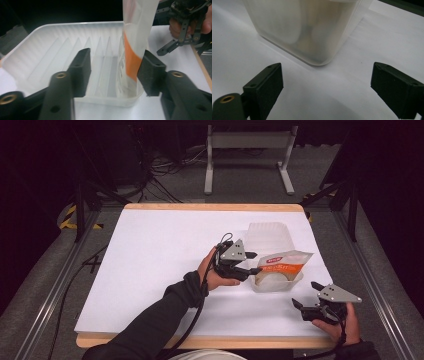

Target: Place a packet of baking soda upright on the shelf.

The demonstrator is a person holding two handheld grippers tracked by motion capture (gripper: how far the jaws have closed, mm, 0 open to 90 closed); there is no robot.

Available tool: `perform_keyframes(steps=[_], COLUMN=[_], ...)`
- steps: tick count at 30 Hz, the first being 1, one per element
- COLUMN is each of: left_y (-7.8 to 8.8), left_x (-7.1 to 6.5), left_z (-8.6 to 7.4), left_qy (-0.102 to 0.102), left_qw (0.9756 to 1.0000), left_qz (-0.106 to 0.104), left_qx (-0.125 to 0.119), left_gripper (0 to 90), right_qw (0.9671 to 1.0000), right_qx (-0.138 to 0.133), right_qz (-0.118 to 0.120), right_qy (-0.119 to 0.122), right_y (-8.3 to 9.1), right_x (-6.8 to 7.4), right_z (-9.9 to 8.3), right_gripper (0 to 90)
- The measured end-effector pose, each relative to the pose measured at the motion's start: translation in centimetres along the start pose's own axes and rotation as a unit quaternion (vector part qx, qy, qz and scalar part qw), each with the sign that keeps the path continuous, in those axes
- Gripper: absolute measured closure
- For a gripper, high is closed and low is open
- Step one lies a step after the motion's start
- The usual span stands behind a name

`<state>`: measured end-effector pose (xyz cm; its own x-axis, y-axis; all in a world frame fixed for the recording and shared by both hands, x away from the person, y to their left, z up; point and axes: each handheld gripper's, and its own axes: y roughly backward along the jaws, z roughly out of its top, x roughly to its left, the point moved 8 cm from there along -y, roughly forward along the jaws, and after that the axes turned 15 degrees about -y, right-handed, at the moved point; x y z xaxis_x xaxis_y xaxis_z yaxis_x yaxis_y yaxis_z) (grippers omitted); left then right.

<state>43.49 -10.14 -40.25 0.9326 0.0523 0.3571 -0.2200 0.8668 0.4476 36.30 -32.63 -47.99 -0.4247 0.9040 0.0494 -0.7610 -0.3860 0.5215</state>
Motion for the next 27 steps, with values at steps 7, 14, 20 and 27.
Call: perform_keyframes(steps=[7, 14, 20, 27], left_y=[1.2, 2.6, 3.9, 5.4], left_x=[-0.2, 0.0, 0.1, 0.2], left_z=[-1.0, -2.7, -4.6, -7.0], left_qy=[-0.013, -0.016, -0.007, 0.002], left_qw=[0.9994, 0.9979, 0.9962, 0.9932], left_qz=[0.015, 0.031, 0.045, 0.061], left_qx=[0.028, 0.055, 0.074, 0.099], left_gripper=[34.7, 29.2, 24.0, 19.9], right_qw=[1.0000, 1.0000, 1.0000, 1.0000], right_qx=[0.003, 0.003, 0.004, 0.003], right_qz=[0.000, -0.001, -0.001, -0.001], right_qy=[0.002, 0.001, 0.001, 0.001], right_y=[-0.1, -0.1, -0.1, -0.1], right_x=[0.1, 0.1, 0.2, 0.2], right_z=[0.0, 0.0, 0.0, 0.0], right_gripper=[11.5, 11.5, 11.5, 11.5])
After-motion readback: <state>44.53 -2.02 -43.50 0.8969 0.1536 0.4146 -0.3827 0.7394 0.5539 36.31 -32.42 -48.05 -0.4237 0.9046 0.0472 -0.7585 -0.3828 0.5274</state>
